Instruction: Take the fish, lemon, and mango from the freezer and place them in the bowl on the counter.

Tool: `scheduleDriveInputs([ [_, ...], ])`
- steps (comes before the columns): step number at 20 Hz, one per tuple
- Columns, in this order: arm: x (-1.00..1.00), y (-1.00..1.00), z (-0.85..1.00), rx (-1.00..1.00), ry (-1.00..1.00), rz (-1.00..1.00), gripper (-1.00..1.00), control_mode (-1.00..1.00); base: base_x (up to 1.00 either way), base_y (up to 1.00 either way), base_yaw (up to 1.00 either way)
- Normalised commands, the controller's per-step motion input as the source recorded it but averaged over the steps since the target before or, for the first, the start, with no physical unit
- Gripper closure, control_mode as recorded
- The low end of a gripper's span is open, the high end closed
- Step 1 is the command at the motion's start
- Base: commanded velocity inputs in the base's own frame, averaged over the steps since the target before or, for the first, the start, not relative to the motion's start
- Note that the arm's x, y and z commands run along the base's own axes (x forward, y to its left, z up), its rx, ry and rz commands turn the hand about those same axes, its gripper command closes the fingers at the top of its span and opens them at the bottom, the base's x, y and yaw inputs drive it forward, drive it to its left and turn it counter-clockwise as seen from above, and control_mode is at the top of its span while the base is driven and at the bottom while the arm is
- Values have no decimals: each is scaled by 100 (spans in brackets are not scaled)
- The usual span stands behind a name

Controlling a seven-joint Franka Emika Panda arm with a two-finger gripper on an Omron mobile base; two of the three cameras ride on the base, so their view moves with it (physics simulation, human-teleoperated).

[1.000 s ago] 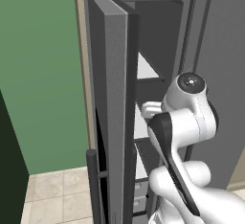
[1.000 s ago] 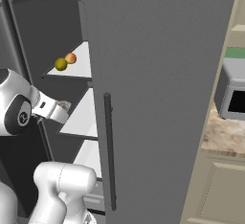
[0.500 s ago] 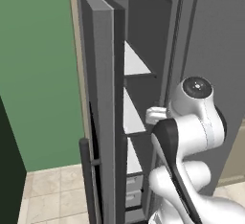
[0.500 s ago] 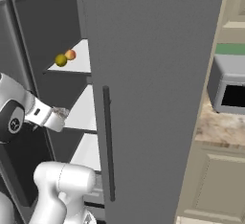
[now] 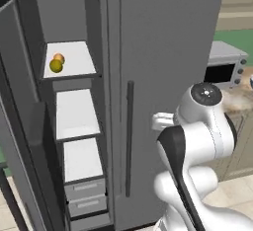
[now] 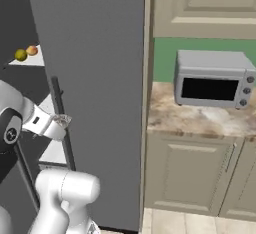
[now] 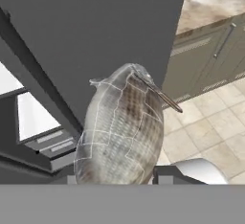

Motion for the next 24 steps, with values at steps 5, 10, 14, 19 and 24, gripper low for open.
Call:
scheduleDriveInputs([
  [5, 0, 0, 0, 0, 0, 0, 100, 100, 15, -100, -1],
  [10, 0, 0, 0, 0, 0, 0, 100, 100, 13, -100, 0],
  [14, 0, 0, 0, 0, 0, 0, 100, 100, 31, -100, 0],
  [19, 0, 0, 0, 0, 0, 0, 100, 100, 77, -100, 1],
  [24, 0, 0, 0, 0, 0, 0, 100, 100, 76, -73, 5],
])
